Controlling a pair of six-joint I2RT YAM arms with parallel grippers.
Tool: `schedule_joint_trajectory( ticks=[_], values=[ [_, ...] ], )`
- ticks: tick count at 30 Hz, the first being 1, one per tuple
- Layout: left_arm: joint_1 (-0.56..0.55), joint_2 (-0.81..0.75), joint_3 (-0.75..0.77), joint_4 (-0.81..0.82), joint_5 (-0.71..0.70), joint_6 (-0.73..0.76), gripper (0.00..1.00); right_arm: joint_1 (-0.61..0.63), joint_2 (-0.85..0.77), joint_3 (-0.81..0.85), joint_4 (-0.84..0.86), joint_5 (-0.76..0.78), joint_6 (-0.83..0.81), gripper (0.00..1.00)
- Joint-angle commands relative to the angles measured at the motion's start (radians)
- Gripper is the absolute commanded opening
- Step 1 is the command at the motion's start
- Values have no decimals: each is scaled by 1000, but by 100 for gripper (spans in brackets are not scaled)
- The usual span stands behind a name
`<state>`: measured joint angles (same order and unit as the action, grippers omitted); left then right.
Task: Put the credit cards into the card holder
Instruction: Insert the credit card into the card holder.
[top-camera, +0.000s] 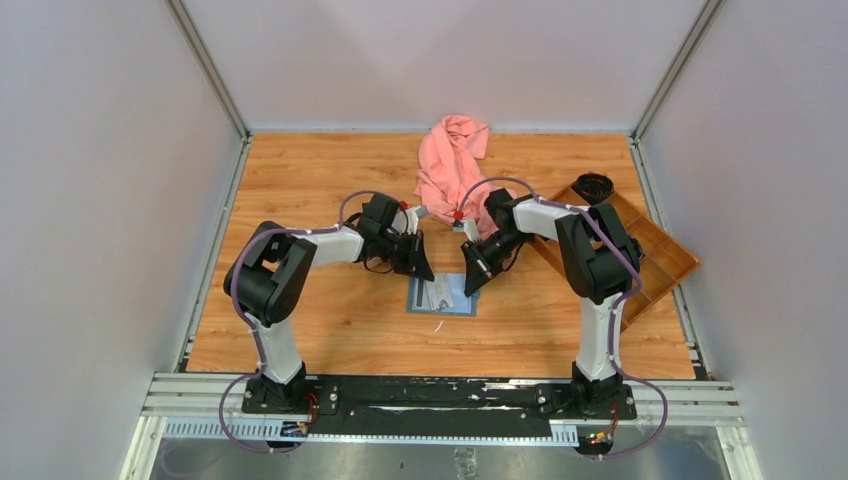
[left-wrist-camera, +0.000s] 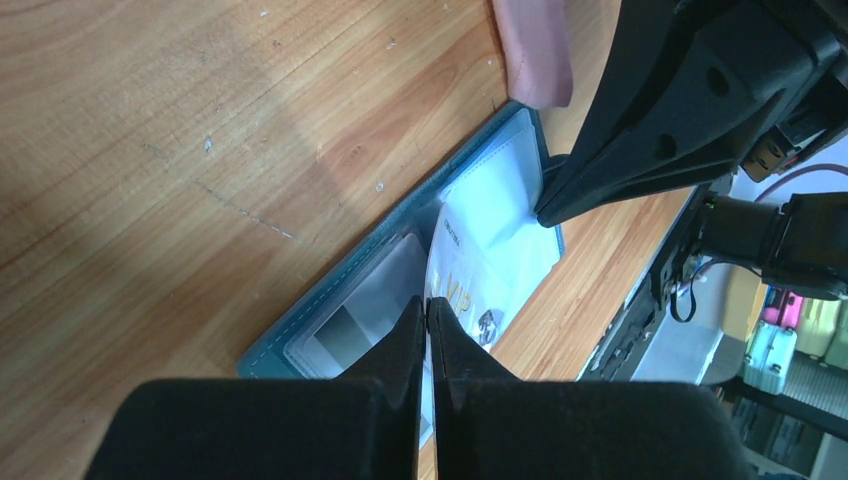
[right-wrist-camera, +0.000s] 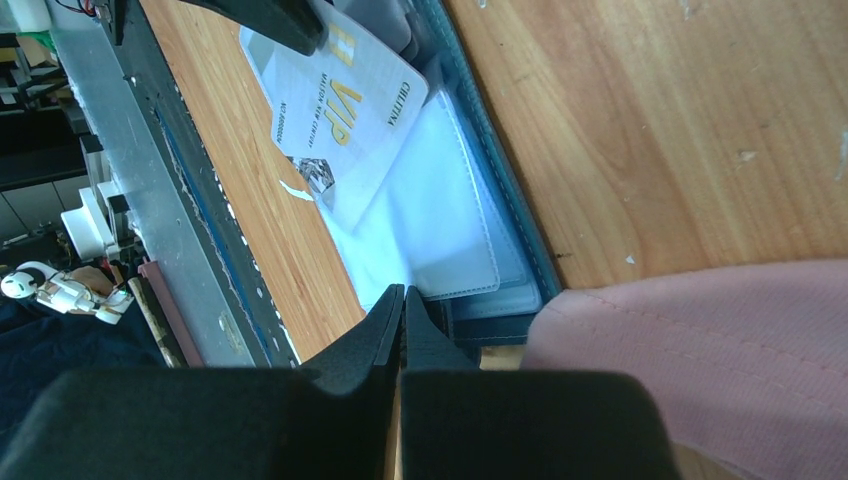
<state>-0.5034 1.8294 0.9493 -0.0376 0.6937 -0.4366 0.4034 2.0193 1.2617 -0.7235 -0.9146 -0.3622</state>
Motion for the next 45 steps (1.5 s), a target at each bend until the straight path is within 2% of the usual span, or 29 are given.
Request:
schedule_joint_trajectory(
  ticks=[1, 15, 21, 24, 28, 33, 36, 41, 42, 45],
  values=[
    [-16, 52, 28, -117, -24, 53, 0, 20, -7, 6, 10, 36, -3, 0],
    [-28, 146, 123, -159, 30, 44, 0, 22, -12, 2, 21, 37, 2, 1],
    [-66, 175, 149, -110, 15, -16, 0, 22, -23, 5, 19, 14, -3, 5],
    [-69, 158, 137, -70, -16, -53, 12, 19, -46, 6, 6, -32, -30, 12],
    [-69, 100, 149, -88, -88, -55, 35, 9, -101, 10, -28, -95, -93, 22],
    [-69, 28, 182, -165, -195, -18, 50, -3, -162, 1, -49, -120, -151, 28],
    [-70, -13, 183, -197, -232, 0, 52, -10, -167, -1, -48, -118, -152, 28],
    [-70, -60, 150, -205, -256, 6, 51, -10, -144, 3, -44, -93, -133, 26],
    [-69, -73, 140, -206, -261, 5, 47, -11, -137, 5, -40, -78, -119, 25],
    [-71, -110, 93, -200, -263, -10, 28, -10, -106, 6, -25, -25, -80, 16]
  ],
)
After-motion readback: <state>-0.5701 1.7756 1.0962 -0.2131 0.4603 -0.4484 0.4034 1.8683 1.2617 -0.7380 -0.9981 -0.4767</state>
